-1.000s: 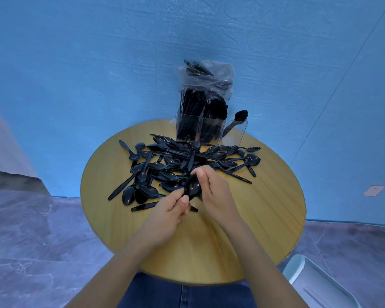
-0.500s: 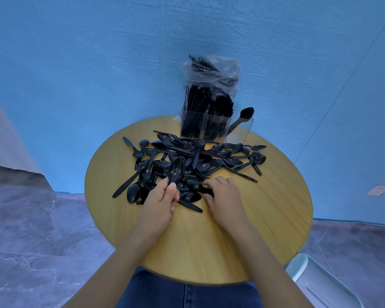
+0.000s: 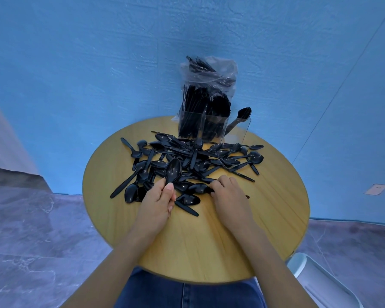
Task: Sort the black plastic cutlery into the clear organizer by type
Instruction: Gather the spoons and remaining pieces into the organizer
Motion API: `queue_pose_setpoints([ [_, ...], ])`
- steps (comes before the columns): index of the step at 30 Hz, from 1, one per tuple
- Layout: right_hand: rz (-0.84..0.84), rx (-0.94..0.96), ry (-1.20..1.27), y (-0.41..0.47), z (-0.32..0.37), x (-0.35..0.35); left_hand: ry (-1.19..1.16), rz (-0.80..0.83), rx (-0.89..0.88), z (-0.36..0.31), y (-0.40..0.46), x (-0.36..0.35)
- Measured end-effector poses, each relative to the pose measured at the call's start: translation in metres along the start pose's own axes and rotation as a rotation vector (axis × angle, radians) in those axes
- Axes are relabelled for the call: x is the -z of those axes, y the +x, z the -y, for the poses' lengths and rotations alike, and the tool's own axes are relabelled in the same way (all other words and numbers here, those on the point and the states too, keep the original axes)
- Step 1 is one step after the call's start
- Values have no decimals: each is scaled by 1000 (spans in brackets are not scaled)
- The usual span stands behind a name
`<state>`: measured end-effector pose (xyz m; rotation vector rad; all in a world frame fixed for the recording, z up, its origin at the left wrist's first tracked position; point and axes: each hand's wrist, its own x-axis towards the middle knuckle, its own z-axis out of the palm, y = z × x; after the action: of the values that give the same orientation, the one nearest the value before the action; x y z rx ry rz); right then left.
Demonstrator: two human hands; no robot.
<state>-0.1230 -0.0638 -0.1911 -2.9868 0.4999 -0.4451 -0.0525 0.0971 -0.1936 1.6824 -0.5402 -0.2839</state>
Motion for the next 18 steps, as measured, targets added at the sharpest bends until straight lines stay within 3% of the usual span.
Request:
queue_pose_setpoints([
  [12,-75,-96,260,-6,-13,13,9,12,83,-7,3,0],
  [18,-123,-217,677,-8,-9,36,30,6,48,-19,7,-10],
])
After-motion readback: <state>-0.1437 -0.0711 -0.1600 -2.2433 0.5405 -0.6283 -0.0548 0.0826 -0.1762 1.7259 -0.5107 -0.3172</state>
